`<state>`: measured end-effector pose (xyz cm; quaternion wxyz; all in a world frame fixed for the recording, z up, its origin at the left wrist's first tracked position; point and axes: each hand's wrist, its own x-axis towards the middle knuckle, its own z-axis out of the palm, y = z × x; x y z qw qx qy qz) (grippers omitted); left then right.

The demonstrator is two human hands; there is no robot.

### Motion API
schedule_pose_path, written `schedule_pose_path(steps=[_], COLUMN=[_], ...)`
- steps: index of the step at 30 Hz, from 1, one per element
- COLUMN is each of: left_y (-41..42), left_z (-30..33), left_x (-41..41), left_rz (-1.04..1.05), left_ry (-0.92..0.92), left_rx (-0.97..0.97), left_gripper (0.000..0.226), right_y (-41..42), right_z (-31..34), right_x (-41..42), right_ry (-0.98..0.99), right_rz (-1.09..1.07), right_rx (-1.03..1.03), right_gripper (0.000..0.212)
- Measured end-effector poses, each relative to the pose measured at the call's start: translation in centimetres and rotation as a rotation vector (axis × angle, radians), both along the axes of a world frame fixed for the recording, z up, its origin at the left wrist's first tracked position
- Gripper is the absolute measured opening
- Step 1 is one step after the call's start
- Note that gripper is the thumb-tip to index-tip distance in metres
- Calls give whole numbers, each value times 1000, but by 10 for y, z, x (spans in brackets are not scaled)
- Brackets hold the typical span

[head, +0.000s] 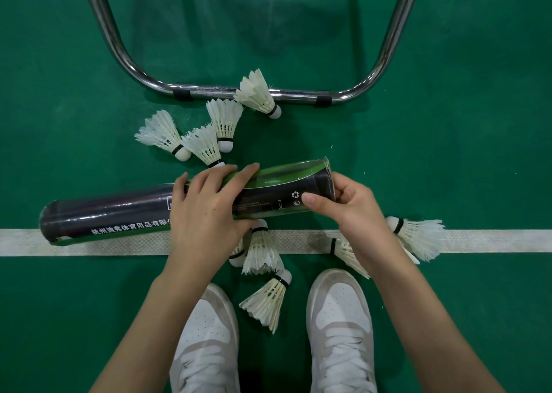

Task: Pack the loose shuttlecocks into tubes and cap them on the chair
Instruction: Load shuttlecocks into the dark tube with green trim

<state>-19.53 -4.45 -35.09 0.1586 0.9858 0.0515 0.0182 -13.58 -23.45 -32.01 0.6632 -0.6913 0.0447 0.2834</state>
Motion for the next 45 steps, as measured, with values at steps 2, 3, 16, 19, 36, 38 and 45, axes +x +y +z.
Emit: schedule_pose_path(steps=[2, 3, 16, 19, 36, 38, 45], left_y=[0, -1, -4, -4, -16, -20, -25], left_z=[0, -1, -3, -3, 0, 1, 0], left_x=[-1, -2, -1, -2, 4, 5, 7], left_rz=[-6, -9, -23, -29, -55, -62, -90], left_ry=[-13, -21, -58, -54, -57, -62, -55], left_rx=[2, 4, -3, -3, -22, -30, -37], left_gripper=[84, 84, 85, 85, 87, 87, 87], right_y=[-3, -4, -11, -11, -106, -122, -155], right_z=[0, 1, 7, 7, -13, -18, -37], right_x=[2, 3, 16, 14, -16, -20, -27], right_ry=[-23, -32, 70, 59, -264, -267, -184], right_rz=[23, 40, 202, 202, -306, -341, -458], right_rx=[-44, -60, 19, 10, -487, -580, -848], right_gripper=[23, 22, 41, 41, 26, 24, 36])
